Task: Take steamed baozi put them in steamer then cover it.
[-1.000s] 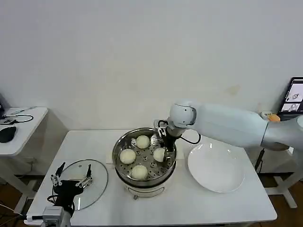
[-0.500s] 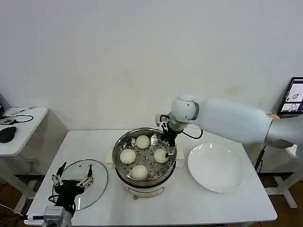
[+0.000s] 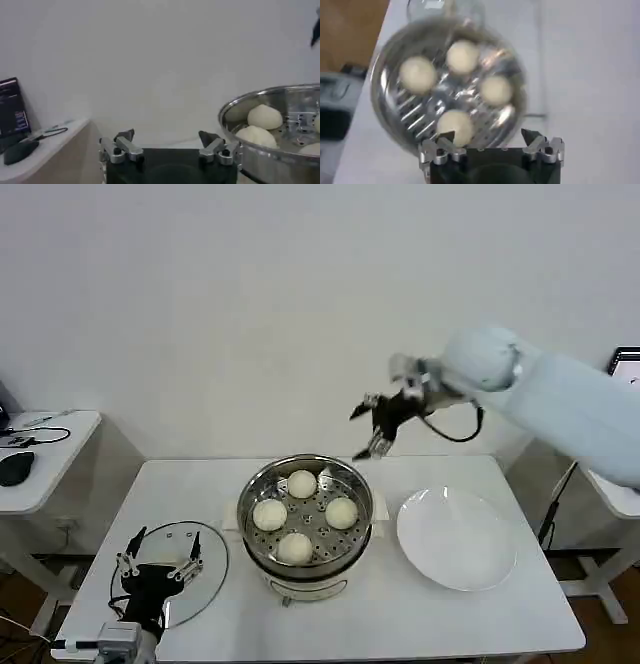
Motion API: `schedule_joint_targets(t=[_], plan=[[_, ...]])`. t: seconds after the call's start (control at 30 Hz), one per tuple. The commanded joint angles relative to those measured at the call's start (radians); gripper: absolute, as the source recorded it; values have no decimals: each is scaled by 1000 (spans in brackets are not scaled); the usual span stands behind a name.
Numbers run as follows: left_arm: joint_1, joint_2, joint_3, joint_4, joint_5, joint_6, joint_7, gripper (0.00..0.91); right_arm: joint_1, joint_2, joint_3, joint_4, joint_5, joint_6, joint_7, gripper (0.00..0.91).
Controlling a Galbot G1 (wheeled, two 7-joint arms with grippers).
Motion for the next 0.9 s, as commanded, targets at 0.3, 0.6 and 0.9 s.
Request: schedule_joint_targets(t=[0.3, 0.6, 0.9], plan=[[7, 13, 30, 15, -33, -76, -33, 907, -805, -355, 916, 228, 265, 365, 536, 907], [24, 16, 14, 10, 1, -80, -60, 907, -1457, -138, 1492, 350, 244, 418, 650, 907], [20, 43, -6, 51, 119, -127, -86, 907, -1882, 226, 1600, 505, 115, 454, 666, 907]])
